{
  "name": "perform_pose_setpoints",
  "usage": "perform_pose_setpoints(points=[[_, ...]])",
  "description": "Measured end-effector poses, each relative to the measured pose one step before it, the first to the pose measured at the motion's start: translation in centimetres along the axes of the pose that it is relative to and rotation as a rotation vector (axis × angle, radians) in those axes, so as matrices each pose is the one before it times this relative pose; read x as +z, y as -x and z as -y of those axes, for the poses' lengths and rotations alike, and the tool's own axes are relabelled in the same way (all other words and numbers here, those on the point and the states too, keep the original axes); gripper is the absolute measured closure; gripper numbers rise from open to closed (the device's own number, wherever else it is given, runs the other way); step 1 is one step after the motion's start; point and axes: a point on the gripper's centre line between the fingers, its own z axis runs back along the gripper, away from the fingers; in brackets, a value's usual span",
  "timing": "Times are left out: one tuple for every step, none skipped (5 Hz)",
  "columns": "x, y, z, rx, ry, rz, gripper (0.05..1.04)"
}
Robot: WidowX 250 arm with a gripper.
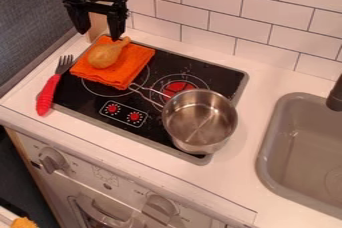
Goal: Put the silver pot on top of the right burner
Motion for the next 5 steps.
perform_pose_setpoints(points=[[-1.067,0.436,0.268,-0.0028,0.0141,-0.0294,0.083],[0.306,1.394,4.742,-0.1168,0.0742,-0.0021,0.083],[2.280,1.213,5.433,-0.1516,0.0722,0.0513,0.083],[0.476,1.767,4.812,-0.1250,0.0385,-0.0081,0.083],[-1.926,1.551,5.448,-0.1478,0.0015,-0.0613,0.083]])
